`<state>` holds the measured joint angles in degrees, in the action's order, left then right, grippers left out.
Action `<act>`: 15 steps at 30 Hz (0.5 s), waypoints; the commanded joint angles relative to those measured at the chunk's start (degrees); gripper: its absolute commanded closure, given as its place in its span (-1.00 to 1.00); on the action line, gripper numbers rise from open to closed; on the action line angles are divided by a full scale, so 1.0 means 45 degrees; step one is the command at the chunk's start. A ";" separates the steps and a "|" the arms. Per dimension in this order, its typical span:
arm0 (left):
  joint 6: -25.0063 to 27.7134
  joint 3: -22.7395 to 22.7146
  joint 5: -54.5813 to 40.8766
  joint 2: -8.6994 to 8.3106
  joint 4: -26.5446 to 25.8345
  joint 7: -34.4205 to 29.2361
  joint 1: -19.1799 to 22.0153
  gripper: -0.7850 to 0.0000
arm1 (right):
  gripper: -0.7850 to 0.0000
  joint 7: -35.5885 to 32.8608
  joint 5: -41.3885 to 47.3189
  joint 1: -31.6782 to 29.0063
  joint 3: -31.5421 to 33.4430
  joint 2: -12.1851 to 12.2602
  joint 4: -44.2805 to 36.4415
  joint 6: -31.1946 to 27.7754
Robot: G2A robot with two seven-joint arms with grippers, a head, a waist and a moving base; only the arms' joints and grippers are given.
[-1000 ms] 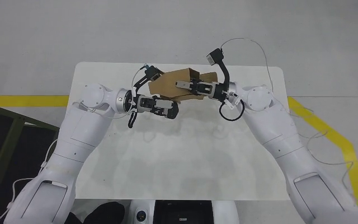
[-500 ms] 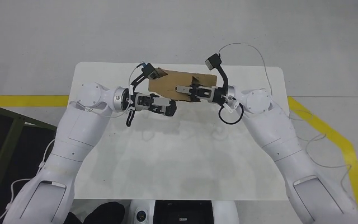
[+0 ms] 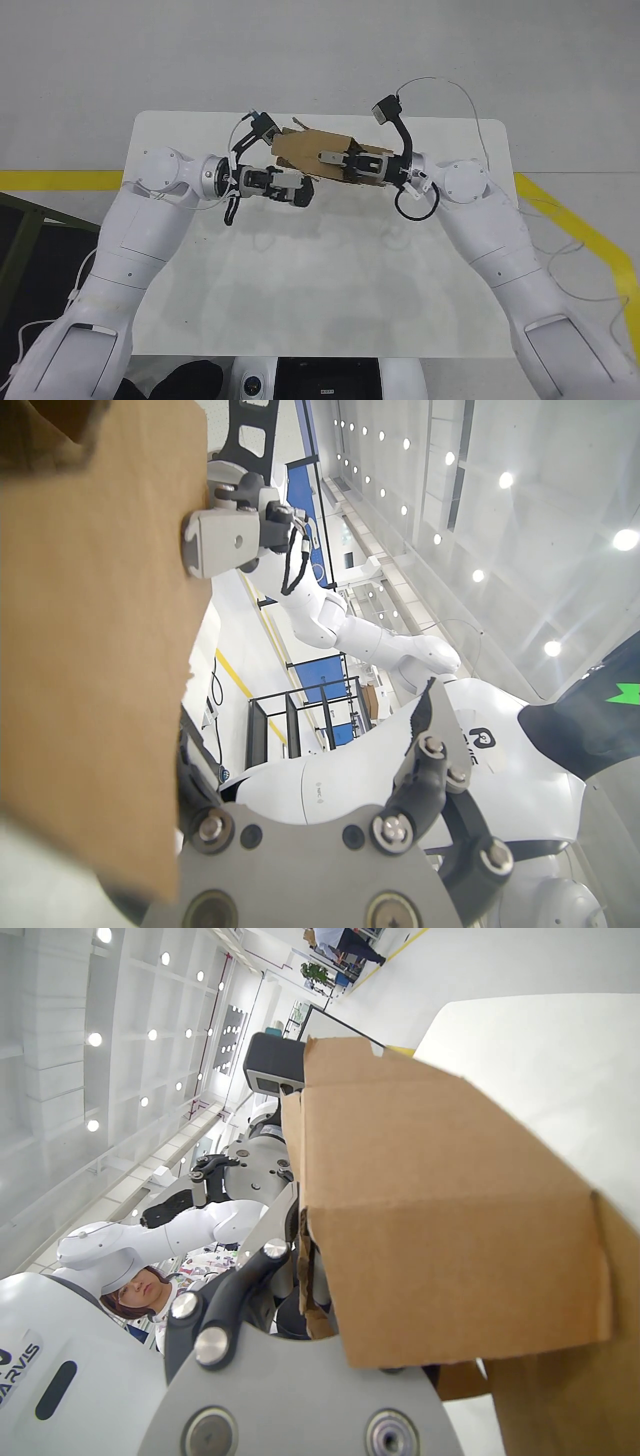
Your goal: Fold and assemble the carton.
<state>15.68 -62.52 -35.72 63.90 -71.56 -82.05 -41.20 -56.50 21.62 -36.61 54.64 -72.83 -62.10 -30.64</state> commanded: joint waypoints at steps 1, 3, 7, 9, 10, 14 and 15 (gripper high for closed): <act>0.0043 -0.0086 0.0119 -0.0025 0.0074 0.0043 0.0028 -1.00 | 1.00 -0.0133 0.0055 0.0029 0.0147 0.0036 0.0134 0.0001; 0.0076 -0.0230 0.0243 -0.0068 0.0192 0.0087 0.0038 -1.00 | 1.00 -0.0472 0.0140 0.0037 0.0313 0.0094 0.0259 0.0041; 0.0377 -0.0729 0.0777 -0.0208 0.0392 0.0515 0.0005 -1.00 | 1.00 -0.1202 0.0333 -0.0014 0.0696 0.0239 0.0482 0.0076; 0.0398 -0.1000 0.1144 -0.0308 0.0320 0.0621 -0.0068 -1.00 | 1.00 -0.1554 0.0458 -0.0101 0.0893 0.0317 0.0576 0.0110; 0.0389 -0.1057 0.1318 -0.0339 0.0300 0.0629 -0.0080 -1.00 | 1.00 -0.1636 0.0495 -0.0133 0.0953 0.0340 0.0596 0.0109; 0.0394 -0.1329 0.1984 -0.0468 0.0263 0.0897 -0.0188 -1.00 | 1.00 -0.2179 0.1139 -0.0398 0.1287 0.0445 0.0561 0.0247; 0.0419 -0.1354 0.2172 -0.0493 0.0253 0.0950 -0.0221 -1.00 | 1.00 -0.2375 0.1461 -0.0472 0.1367 0.0460 0.0463 0.0288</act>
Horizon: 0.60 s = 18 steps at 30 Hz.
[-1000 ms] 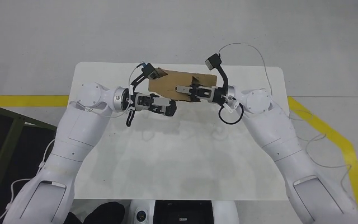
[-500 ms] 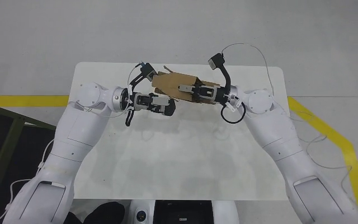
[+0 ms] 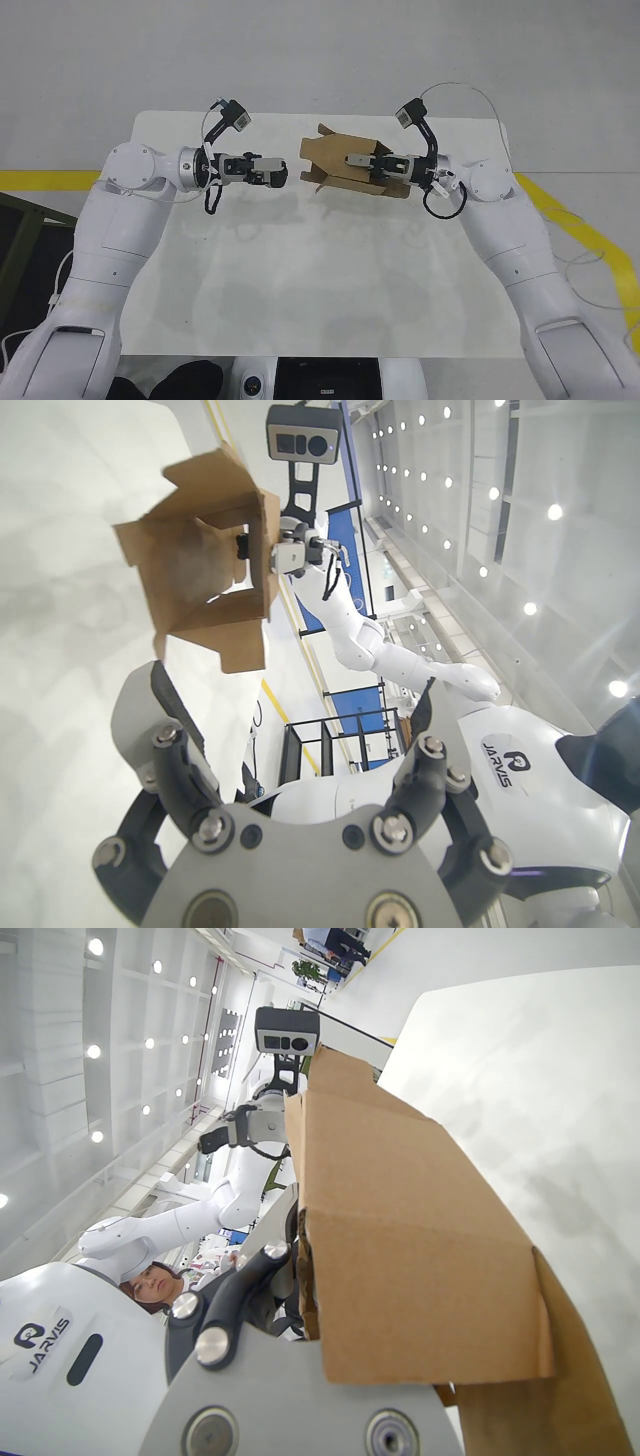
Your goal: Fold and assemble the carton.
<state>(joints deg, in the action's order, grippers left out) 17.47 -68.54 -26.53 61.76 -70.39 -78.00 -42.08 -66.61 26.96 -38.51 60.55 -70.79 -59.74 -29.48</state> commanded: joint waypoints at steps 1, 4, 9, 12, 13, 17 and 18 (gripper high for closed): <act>0.0043 -0.0031 0.0401 -0.0043 0.0005 0.0128 -0.0052 -1.00 | 1.00 -0.0318 0.0470 -0.0110 0.0144 0.0034 -0.0150 0.0049; 0.0054 -0.0029 0.0820 -0.0090 0.0059 0.0340 -0.0151 -1.00 | 1.00 -0.0730 0.0962 -0.0301 0.0386 0.0104 -0.0449 0.0149; -0.0041 0.0041 0.1622 -0.0153 0.0293 0.0721 -0.0158 -1.00 | 1.00 -0.1142 0.1391 -0.0541 0.0762 0.0220 -0.1067 0.0269; -0.0133 0.0206 0.1612 -0.0132 0.0399 0.0753 -0.0144 -1.00 | 1.00 -0.1261 0.1648 -0.0682 0.0850 0.0245 -0.1385 0.0349; -0.0131 0.0271 0.1564 -0.0117 0.0434 0.0782 -0.0138 -1.00 | 1.00 -0.1332 0.1764 -0.0731 0.0842 0.0244 -0.1537 0.0383; -0.0152 0.0589 0.1363 -0.0050 0.0446 0.0689 -0.0087 -1.00 | 1.00 -0.1426 0.2005 -0.0844 0.0732 0.0219 -0.2011 0.0499; -0.0163 0.0671 0.1290 -0.0033 0.0421 0.0617 -0.0074 -1.00 | 1.00 -0.1367 0.2004 -0.0851 0.0700 0.0209 -0.2049 0.0511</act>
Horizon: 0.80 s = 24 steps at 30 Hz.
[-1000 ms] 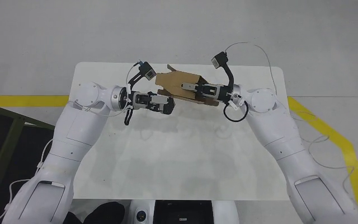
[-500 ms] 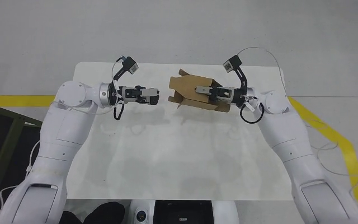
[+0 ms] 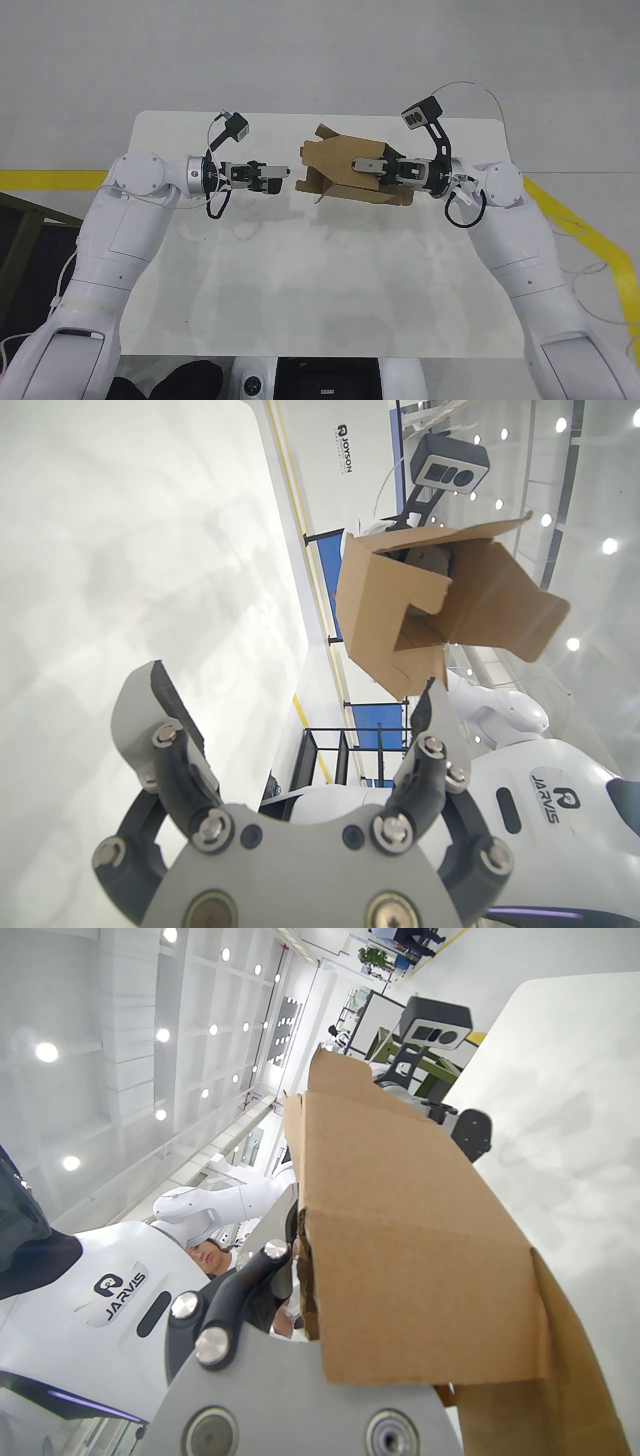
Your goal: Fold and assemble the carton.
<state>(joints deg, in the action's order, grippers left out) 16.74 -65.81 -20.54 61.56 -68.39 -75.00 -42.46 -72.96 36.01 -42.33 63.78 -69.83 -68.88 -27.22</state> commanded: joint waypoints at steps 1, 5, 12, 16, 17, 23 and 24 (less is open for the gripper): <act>0.0005 0.0139 -0.0053 0.0023 -0.0038 -0.0099 0.0028 -1.00 | 1.00 0.0112 -0.0009 -0.0006 -0.0059 -0.0020 -0.0024 0.0001; 0.0024 0.0389 -0.0056 0.0061 -0.0014 -0.0204 0.0057 -1.00 | 1.00 0.0341 0.0011 0.0028 -0.0235 -0.0085 0.0036 -0.0050; 0.0061 0.0625 -0.0096 0.0106 0.0186 -0.0175 0.0186 -1.00 | 1.00 0.0370 0.0138 0.0095 -0.0429 -0.0166 0.0118 -0.0133; 0.0057 0.0776 -0.0310 0.0154 0.0199 -0.0258 0.0333 -1.00 | 1.00 0.0334 0.0143 0.0128 -0.0537 -0.0204 0.0085 -0.0156; 0.0077 0.0814 -0.0352 0.0167 0.0182 -0.0270 0.0376 -1.00 | 1.00 0.0341 0.0147 0.0126 -0.0579 -0.0218 0.0061 -0.0158; 0.0159 0.1027 -0.0527 0.0233 0.0244 -0.0343 0.0565 -1.00 | 1.00 0.0335 0.0158 0.0137 -0.0807 -0.0294 -0.0045 -0.0158; 0.0175 0.1047 -0.0537 0.0239 0.0275 -0.0344 0.0587 -1.00 | 1.00 0.0327 0.0162 0.0135 -0.0830 -0.0303 -0.0057 -0.0170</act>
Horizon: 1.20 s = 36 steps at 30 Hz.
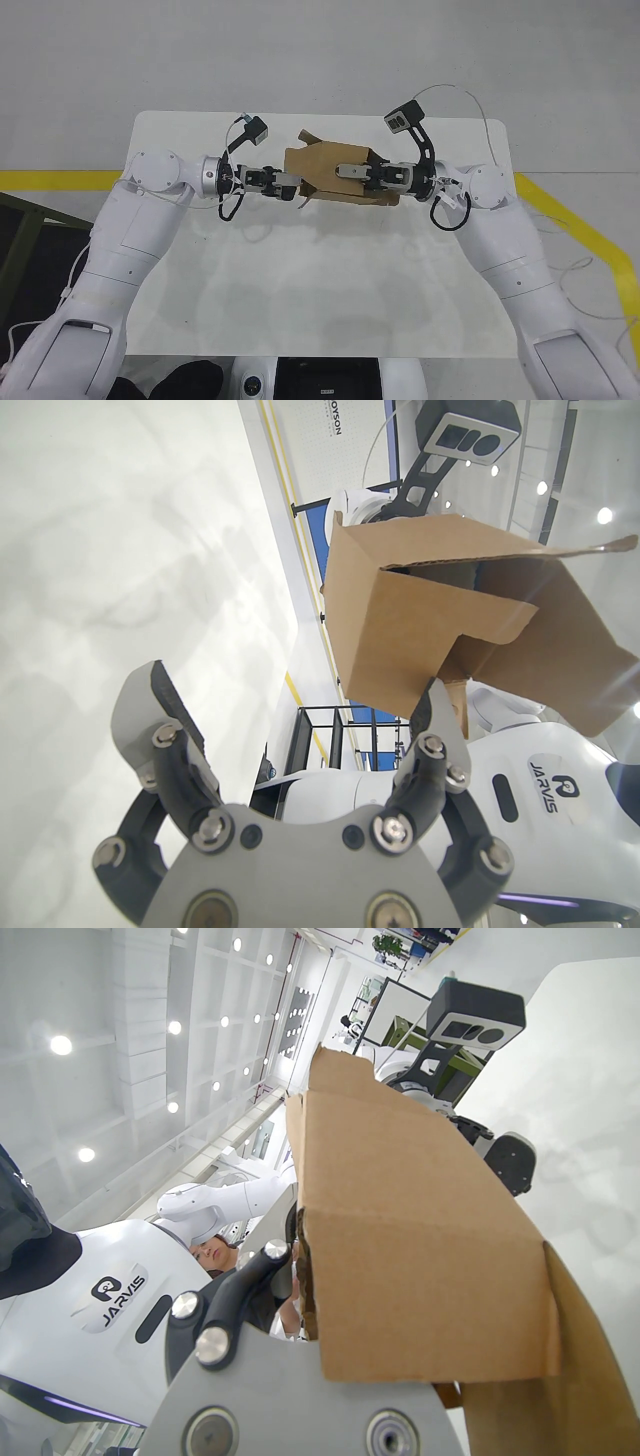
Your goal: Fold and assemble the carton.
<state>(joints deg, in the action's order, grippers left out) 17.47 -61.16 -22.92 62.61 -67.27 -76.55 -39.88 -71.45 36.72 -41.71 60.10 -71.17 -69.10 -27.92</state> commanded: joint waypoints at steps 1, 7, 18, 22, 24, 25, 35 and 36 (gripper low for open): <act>0.0024 0.0032 -0.0016 0.0009 0.0053 -0.0001 0.0032 -1.00 | 1.00 -0.0018 0.0011 -0.0003 -0.0035 -0.0014 -0.0021 -0.0017; 0.0028 0.0126 -0.0086 0.0028 0.0127 -0.0031 0.0074 -1.00 | 1.00 -0.0091 0.0016 -0.0019 -0.0255 -0.0083 -0.0199 0.0019; 0.0041 0.0175 -0.0164 0.0026 0.0091 -0.0037 0.0095 -1.00 | 1.00 -0.0124 0.0005 0.0029 -0.0387 -0.0160 -0.0240 0.0010; 0.0020 0.0186 -0.0200 0.0024 0.0092 -0.0031 0.0093 -1.00 | 1.00 -0.0134 0.0003 0.0007 -0.0410 -0.0178 -0.0287 0.0022; 0.0020 0.0189 -0.0185 0.0020 0.0095 -0.0036 0.0094 -1.00 | 1.00 -0.0137 0.0004 0.0007 -0.0412 -0.0186 -0.0262 0.0029; 0.0024 0.0187 -0.0195 0.0018 0.0096 -0.0035 0.0091 -1.00 | 1.00 -0.0142 0.0008 0.0011 -0.0410 -0.0189 -0.0257 0.0037; 0.0038 0.0032 -0.0223 -0.0045 0.0214 -0.0022 0.0022 -1.00 | 1.00 0.0121 -0.0020 0.0052 -0.0109 -0.0171 0.0031 -0.0040; 0.0037 0.0014 -0.0193 -0.0057 0.0225 -0.0021 -0.0007 -1.00 | 1.00 0.0178 -0.0010 0.0060 -0.0049 -0.0165 0.0079 -0.0048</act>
<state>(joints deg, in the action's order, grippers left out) 17.64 -61.04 -23.91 62.40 -66.29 -76.66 -39.81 -70.83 36.62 -41.47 59.68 -71.93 -68.90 -28.11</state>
